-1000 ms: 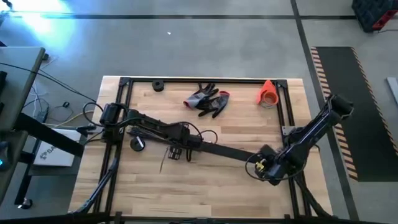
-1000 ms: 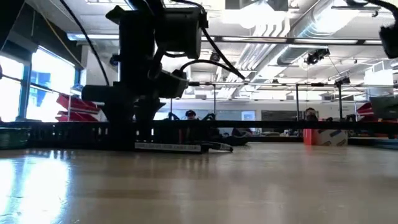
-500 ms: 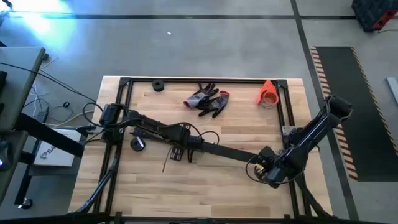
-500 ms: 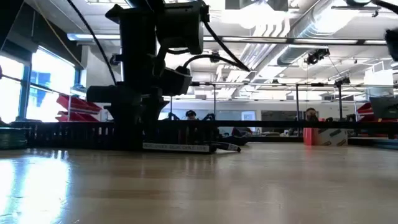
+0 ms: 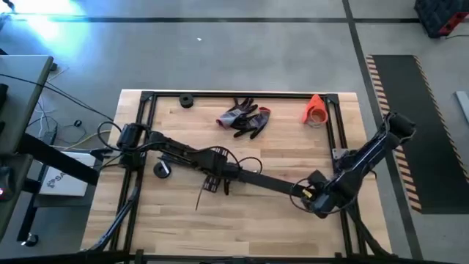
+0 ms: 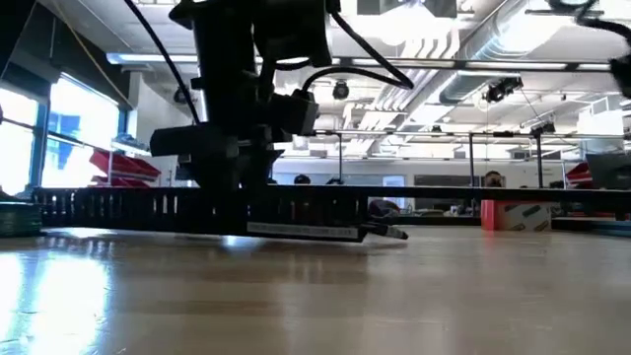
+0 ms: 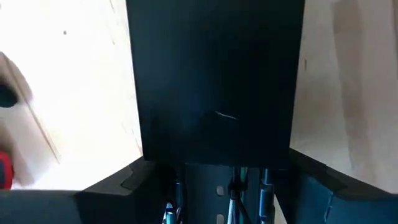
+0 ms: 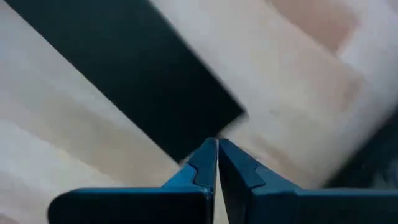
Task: Ziptie cables
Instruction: Close the black cable duct
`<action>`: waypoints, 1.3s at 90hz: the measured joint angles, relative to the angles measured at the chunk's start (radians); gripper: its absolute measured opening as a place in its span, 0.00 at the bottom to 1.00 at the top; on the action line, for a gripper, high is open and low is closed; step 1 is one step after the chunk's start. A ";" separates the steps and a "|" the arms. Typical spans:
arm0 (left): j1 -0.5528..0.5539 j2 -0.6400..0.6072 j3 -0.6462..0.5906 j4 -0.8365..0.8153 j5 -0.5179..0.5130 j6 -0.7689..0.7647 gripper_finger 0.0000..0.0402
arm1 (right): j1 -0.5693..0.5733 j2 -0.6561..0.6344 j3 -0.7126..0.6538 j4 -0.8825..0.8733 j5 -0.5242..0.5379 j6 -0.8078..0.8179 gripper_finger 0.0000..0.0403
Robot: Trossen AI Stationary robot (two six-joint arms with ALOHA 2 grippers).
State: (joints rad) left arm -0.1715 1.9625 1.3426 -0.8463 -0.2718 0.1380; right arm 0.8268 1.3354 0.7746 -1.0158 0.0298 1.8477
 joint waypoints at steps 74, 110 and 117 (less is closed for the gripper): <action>0.024 0.000 0.002 0.009 0.029 -0.044 0.57 | -0.038 0.006 -0.037 0.013 0.060 -0.079 0.00; 0.055 -0.002 -0.002 -0.148 0.124 -0.090 0.66 | -0.014 0.006 -0.035 0.021 0.034 -0.067 0.00; 0.045 -0.002 -0.017 -0.145 0.098 -0.092 0.66 | -0.014 0.006 -0.035 0.018 0.030 -0.067 0.00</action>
State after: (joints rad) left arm -0.1267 1.9606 1.3255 -0.9910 -0.1733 0.0464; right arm 0.8131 1.3415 0.7391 -0.9974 0.0593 1.7802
